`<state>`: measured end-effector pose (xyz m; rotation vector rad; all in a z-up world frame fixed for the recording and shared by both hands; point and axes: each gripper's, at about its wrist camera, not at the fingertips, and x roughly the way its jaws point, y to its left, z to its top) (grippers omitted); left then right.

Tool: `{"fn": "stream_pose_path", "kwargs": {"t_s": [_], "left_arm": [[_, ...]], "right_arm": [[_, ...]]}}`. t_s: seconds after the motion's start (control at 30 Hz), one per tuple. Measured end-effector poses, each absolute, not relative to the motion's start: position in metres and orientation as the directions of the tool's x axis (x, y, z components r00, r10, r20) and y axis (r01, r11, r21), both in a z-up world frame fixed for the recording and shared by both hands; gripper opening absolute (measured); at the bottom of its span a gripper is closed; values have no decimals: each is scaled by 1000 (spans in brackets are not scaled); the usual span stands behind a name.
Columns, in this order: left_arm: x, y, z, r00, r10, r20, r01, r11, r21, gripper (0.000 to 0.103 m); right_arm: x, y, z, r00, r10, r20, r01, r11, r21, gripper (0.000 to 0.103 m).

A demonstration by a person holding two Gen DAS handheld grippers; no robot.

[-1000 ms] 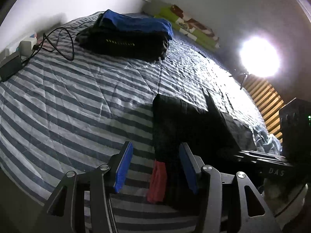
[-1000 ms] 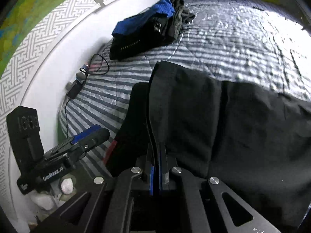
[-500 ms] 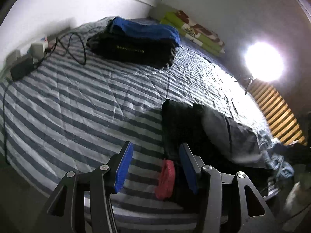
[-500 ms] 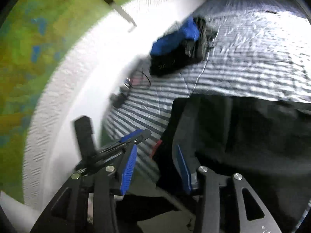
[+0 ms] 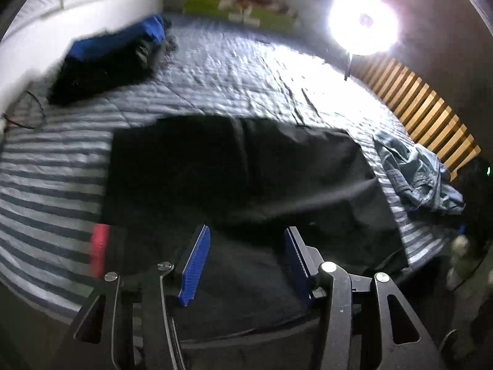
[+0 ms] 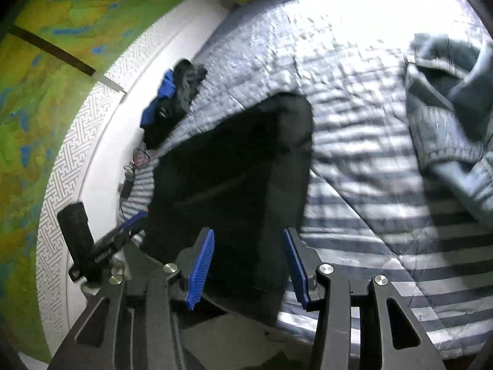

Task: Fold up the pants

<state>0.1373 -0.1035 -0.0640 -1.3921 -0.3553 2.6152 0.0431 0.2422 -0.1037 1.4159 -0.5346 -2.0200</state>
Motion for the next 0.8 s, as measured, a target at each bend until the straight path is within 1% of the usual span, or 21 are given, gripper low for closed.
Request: {"fn": "stream_pose_path", "kwargs": {"t_s": [0.07,0.17,0.27,0.33,0.4,0.47,0.53,0.6,0.7,0.8], "left_arm": [[120,-79,-45,-556,240,-796,-77,-968,-239,53],[85,-27,-12,-553,245,-796,-222,-965,-143,53],[36,28,-1,-494,248,-833,-331,-940,-84,53],[3,62,-10,-430,229,-873,-388,-920,-51,53],[-30,90,-26,-342,223,-913,-423,-904,-63,53],[-55,109,-39,-275,213,-937,-447,-892,-72,54],[-72,122,-52,-239,181,-954,-463,-885,-52,54],[-84,126,-62,-199,167,-966,-464,-884,-57,54],[-94,129,-79,-134,142,-981,-467,-882,-63,54],[-92,135,-86,-108,127,-986,-494,-867,-58,54]], "right_arm": [[42,243,-110,-234,-679,-696,278,-732,622,43],[44,239,-121,-193,-721,-666,333,-686,646,43],[52,241,-129,-157,-747,-646,387,-649,655,43],[58,245,-131,-149,-759,-634,424,-628,652,43],[63,245,-132,-148,-763,-630,455,-618,641,43],[68,243,-133,-139,-757,-638,491,-612,619,43],[72,243,-135,-144,-744,-652,525,-616,587,43],[75,246,-140,-168,-717,-677,549,-638,540,43],[76,245,-146,-174,-711,-681,549,-644,533,43],[81,241,-146,-177,-713,-678,563,-639,524,43]]}}
